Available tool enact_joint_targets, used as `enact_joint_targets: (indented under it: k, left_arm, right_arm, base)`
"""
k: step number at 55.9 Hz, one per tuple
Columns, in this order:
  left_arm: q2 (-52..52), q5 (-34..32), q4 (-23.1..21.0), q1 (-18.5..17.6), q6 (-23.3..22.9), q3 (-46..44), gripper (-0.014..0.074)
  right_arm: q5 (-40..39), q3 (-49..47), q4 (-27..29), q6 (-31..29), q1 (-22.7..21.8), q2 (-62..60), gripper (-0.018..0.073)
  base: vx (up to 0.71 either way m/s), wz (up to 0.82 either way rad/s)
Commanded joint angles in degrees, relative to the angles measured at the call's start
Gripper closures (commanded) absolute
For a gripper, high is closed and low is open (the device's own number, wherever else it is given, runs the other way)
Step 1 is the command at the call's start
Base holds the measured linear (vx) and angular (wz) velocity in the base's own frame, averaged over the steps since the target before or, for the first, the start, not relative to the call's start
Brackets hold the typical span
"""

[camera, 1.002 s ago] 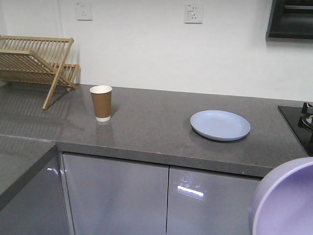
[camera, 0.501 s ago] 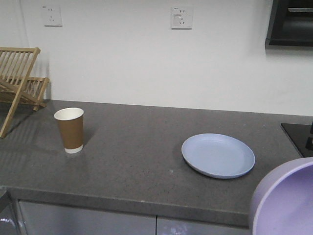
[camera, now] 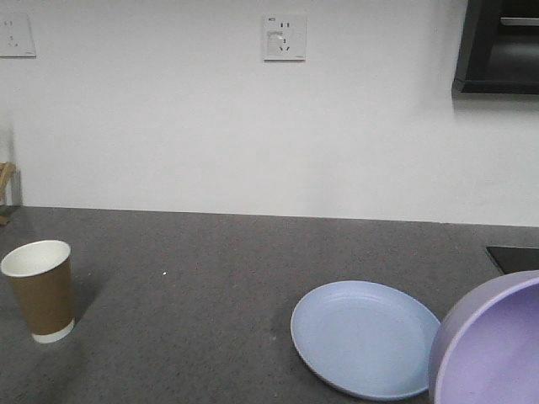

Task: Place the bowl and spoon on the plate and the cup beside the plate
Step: 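Drive holding both items to the counter with the blue plate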

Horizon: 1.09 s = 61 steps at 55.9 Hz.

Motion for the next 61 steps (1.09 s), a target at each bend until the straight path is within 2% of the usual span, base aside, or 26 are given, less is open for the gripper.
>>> enact_joint_targets:
  k: [1,26,55,61]
  left_arm:
    - [0.32,-5.14,-0.33,-0.42,-0.02,-1.64,0.0603]
    - [0.32,-5.14,-0.33,-0.42,-0.02,-1.64,0.0603]
    - [0.32,-5.14,-0.33,-0.42,-0.02,-1.64,0.0603]
    - [0.32,-5.14,-0.33,-0.42,-0.02,-1.64,0.0603]
  right_arm:
    - [-3.67,-1.64,1.94,-0.46,0.06,0.43,0.0568]
    - [-3.45,-1.64,1.94,-0.46,0.06,0.43,0.0568]
    - [-3.31,-1.64,1.94,-0.4,0.11,0.43,0.0568]
    - [-3.52,-1.64,4.31,-0.39,0.11,0.5,0.0568]
  base:
    - [0.34,-0.17]
    - [0.26,-0.15]
    - [0.04,0.0]
    - [0.0,0.0]
